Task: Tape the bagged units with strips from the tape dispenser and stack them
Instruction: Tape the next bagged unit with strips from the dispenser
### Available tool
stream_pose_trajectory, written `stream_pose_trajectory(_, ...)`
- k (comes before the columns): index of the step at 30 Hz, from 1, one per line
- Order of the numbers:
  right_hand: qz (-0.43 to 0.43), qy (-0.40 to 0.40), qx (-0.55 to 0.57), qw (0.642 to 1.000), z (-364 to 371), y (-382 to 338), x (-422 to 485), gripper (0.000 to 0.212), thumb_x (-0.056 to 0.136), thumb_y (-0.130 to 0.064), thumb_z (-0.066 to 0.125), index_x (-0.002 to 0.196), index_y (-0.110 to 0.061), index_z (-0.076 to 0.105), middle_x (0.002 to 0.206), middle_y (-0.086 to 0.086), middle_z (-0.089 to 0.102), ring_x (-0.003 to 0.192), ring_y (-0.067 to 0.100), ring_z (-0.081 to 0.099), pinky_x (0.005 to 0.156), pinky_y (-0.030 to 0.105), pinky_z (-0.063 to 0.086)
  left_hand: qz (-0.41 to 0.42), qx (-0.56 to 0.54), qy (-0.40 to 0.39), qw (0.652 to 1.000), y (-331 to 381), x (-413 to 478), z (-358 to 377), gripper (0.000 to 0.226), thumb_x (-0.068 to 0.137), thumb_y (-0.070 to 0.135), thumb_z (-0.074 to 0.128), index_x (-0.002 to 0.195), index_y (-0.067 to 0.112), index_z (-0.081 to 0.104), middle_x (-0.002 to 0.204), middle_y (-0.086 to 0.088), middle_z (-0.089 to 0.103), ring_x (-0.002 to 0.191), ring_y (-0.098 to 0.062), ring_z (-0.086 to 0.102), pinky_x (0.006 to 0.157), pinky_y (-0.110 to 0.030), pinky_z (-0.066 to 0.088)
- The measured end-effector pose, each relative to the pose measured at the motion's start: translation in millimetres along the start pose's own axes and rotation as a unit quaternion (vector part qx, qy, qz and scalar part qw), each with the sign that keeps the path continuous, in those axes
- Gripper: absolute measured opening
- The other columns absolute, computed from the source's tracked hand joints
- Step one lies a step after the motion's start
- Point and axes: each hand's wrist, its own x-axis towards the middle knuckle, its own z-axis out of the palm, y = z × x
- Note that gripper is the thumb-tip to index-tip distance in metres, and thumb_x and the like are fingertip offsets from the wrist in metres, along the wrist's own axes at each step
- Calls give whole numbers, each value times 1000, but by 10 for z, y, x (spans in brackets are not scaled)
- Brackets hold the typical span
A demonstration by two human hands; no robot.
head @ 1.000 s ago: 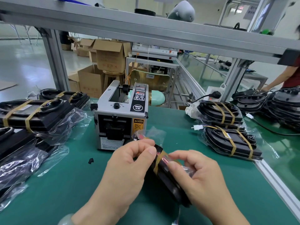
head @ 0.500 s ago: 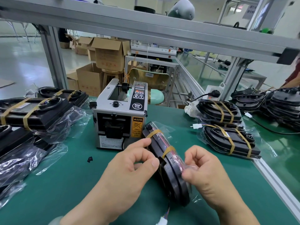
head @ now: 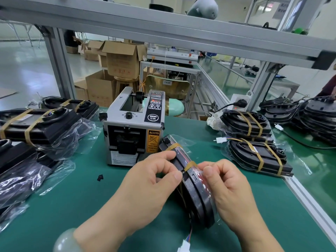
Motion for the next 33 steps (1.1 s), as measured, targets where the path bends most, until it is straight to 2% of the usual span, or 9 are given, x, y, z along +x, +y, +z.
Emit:
stream_pose_trajectory(3,11,14,-6,1000,6,-2,-1,39,74,-47,56,71,-8,51,87,-9,73,80,10,67,70,25,51,-2,47,-8,999,78,72,-32,11,76,36,62,65,33,66,113,29,53,109,28,38,74,10,23)
stream_pose_trajectory(7,14,26,-22,999,17,0,-2,31,75,-49,56,68,-19,51,85,-9,73,80,10,67,71,29,51,-20,82,-6,996,112,97,40,10,78,35,64,69,35,67,113,29,43,123,12,30,82,-2,27)
stream_pose_trajectory(10,15,32,-34,999,22,8,5,25,84,-37,61,68,-20,52,81,-7,73,75,10,67,65,24,50,-43,112,7,993,94,93,84,11,80,34,65,70,37,67,120,22,33,118,4,22,78,3,23)
stream_pose_trajectory(14,22,59,-16,998,28,-9,18,30,76,-45,62,67,-17,54,76,4,71,67,21,63,56,23,49,-71,89,1,993,64,111,74,14,80,33,67,67,28,68,117,26,33,122,3,28,75,-4,27)
stream_pose_trajectory(17,20,53,-28,998,43,-9,19,33,74,-51,59,71,-19,53,77,7,70,72,23,64,63,34,52,-65,80,-10,995,67,125,70,14,81,31,68,67,30,68,124,20,33,129,2,26,86,-14,29)
stream_pose_trajectory(20,23,50,-23,998,38,-12,15,34,70,-55,58,72,-22,54,78,6,71,73,22,66,63,34,52,-60,83,-22,995,72,128,82,15,81,31,68,66,30,68,134,14,30,134,3,18,97,-21,26)
stream_pose_trajectory(26,31,49,-19,998,36,-8,13,34,78,-44,64,67,-14,53,77,4,71,74,22,66,62,33,51,-59,82,-27,995,81,146,100,14,82,32,68,68,33,68,138,14,27,135,3,16,100,-22,25)
stream_pose_trajectory(30,32,49,-15,998,35,-33,7,41,68,-54,59,67,-13,52,77,4,71,72,21,66,61,32,51,-57,86,-27,994,77,152,102,15,82,32,68,67,34,67,137,14,27,135,3,17,99,-21,25)
stream_pose_trajectory(33,35,49,-18,998,33,-34,5,40,70,-52,60,67,-12,53,76,1,71,72,17,66,61,27,50,-53,97,-16,994,72,143,111,19,81,34,68,62,39,66,135,17,27,134,1,20,101,-24,26)
